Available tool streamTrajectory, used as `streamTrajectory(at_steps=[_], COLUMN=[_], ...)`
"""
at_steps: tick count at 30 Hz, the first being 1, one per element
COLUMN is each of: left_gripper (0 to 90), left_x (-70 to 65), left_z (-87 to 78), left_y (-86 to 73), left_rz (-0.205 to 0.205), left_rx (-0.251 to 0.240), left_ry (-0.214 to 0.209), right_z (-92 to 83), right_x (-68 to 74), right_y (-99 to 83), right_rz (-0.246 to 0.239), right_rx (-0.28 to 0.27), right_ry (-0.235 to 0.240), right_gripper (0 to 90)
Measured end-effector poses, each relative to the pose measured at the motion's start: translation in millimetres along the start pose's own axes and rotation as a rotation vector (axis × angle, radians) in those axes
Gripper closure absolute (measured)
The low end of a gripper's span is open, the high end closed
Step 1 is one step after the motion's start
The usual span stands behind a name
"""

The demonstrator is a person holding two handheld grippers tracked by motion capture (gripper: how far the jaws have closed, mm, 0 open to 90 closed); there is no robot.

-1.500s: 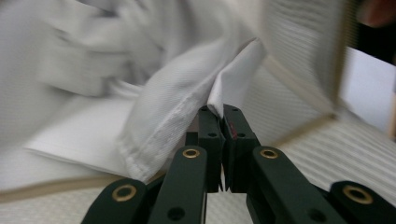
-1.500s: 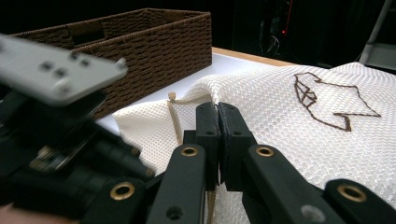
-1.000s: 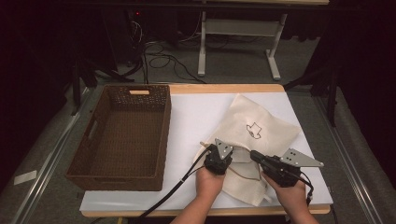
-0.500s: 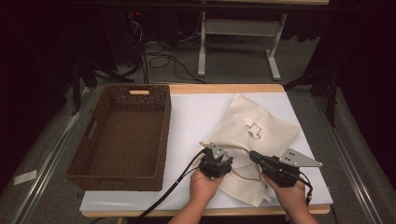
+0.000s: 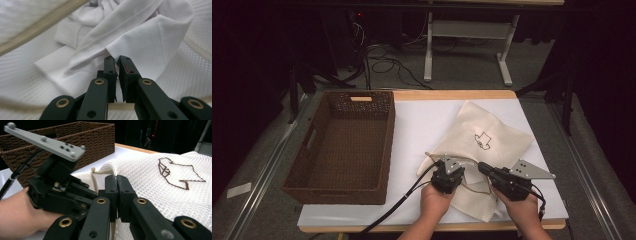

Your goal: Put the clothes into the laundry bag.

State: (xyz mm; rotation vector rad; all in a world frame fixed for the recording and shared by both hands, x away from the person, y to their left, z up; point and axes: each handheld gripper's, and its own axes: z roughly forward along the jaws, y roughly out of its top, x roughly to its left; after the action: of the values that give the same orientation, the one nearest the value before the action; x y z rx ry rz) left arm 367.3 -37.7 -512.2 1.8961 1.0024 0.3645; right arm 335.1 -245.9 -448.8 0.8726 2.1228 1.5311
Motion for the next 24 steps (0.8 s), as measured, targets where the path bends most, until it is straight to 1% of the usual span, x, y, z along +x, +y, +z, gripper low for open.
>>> streamTrajectory(at_steps=[2,4,6,8,10,11,13,15,19,21,24], left_gripper=[83.4,79.9,69.9,62.4,58.2,56.2,54.9,53.5,49.5,48.5,46.2], left_x=[-4.7,-7.5,-6.7,-3.0,2.8,4.3,8.2,13.0,20.9,23.3,25.1], left_z=[4.6,4.8,1.8,-4.5,-14.3,-18.5,-27.0,-35.7,-53.2,-61.9,-78.7], left_y=[2.1,2.1,0.1,-2.5,-6.6,-9.0,-12.7,-16.4,-21.5,-21.8,-20.3], left_rz=[-0.002,0.005,0.012,0.013,0.012,0.005,0.008,-0.003,-0.009,-0.007,0.009], left_rx=[0.001,-0.002,-0.01,-0.019,-0.029,-0.042,-0.043,-0.05,-0.068,-0.069,-0.074], left_ry=[-0.01,-0.022,-0.023,-0.023,-0.039,-0.037,-0.033,-0.032,-0.015,-0.01,-0.008], right_z=[0.1,0.0,-0.8,-1.2,-1.2,-1.2,-1.0,-0.5,-0.6,-0.7,-0.5], right_x=[-0.3,-1.0,-1.3,-1.9,-1.7,-1.6,-0.9,-0.8,0.0,-0.2,0.3], right_y=[-0.5,-0.8,-1.2,-1.8,-1.9,-1.5,-1.2,-1.0,-1.0,-1.4,-2.0], right_rz=[0.008,0.009,0.014,0.008,0.01,0.008,0.012,0.007,0.005,0.004,0.003], right_rx=[0.001,0.0,-0.001,0.0,0.003,0.001,0.0,0.0,0.002,0.002,0.007], right_ry=[0.002,0.004,0.005,0.004,0.003,0.002,0.002,0.004,-0.001,-0.001,0.0], right_gripper=[89.2,89.2,89.2,89.2,89.2,89.2,89.2,89.2,89.2,89.2,89.2])
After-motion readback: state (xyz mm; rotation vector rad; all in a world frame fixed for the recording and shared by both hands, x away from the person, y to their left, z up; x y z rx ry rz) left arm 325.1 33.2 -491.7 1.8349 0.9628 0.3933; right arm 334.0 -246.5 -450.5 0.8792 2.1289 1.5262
